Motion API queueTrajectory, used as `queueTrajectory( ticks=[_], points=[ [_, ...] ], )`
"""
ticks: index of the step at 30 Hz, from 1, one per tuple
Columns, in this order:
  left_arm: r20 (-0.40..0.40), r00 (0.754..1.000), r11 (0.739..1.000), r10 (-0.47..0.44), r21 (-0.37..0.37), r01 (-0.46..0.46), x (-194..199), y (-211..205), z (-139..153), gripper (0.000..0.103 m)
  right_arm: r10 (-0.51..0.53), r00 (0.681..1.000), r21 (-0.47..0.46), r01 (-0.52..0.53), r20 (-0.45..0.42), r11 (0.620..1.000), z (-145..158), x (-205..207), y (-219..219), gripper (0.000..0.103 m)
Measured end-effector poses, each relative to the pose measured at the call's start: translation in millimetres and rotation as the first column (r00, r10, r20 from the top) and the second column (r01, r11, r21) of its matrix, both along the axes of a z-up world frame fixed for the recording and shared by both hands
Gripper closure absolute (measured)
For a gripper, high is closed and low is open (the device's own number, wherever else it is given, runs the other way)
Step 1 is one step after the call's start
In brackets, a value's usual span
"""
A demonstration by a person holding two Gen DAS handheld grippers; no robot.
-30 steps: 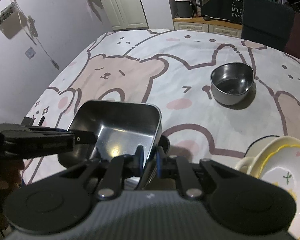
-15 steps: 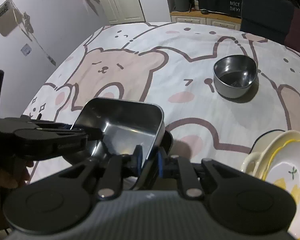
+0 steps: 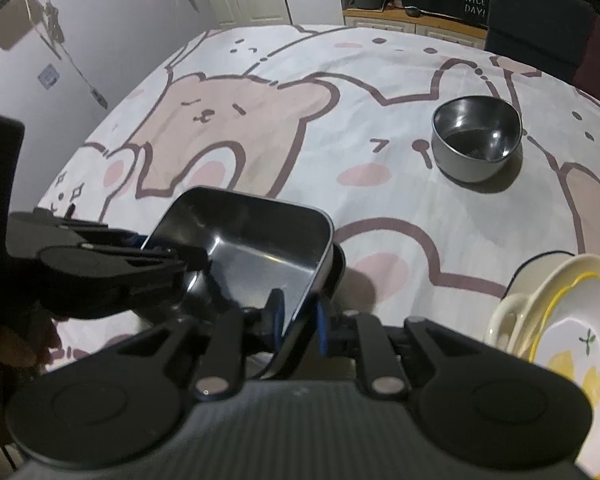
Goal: Organize plates and bowls
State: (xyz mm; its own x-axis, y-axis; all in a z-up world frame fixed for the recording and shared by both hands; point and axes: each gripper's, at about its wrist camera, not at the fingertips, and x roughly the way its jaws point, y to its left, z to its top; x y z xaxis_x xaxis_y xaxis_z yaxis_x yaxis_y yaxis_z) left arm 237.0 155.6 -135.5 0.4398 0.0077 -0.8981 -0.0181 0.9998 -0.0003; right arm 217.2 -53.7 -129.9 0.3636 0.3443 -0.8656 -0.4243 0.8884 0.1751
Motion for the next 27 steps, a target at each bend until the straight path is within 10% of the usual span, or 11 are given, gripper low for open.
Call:
queueTrajectory(
  ticks=[27],
  points=[
    [-0.044, 0.999, 0.999, -0.004, 0.038, 0.005, 4.6, -1.4, -9.4, 0.081, 0.054, 0.999, -0.064, -0.055, -0.002, 0.996, -5.9, -2.1, 2.2, 0.086]
  ],
)
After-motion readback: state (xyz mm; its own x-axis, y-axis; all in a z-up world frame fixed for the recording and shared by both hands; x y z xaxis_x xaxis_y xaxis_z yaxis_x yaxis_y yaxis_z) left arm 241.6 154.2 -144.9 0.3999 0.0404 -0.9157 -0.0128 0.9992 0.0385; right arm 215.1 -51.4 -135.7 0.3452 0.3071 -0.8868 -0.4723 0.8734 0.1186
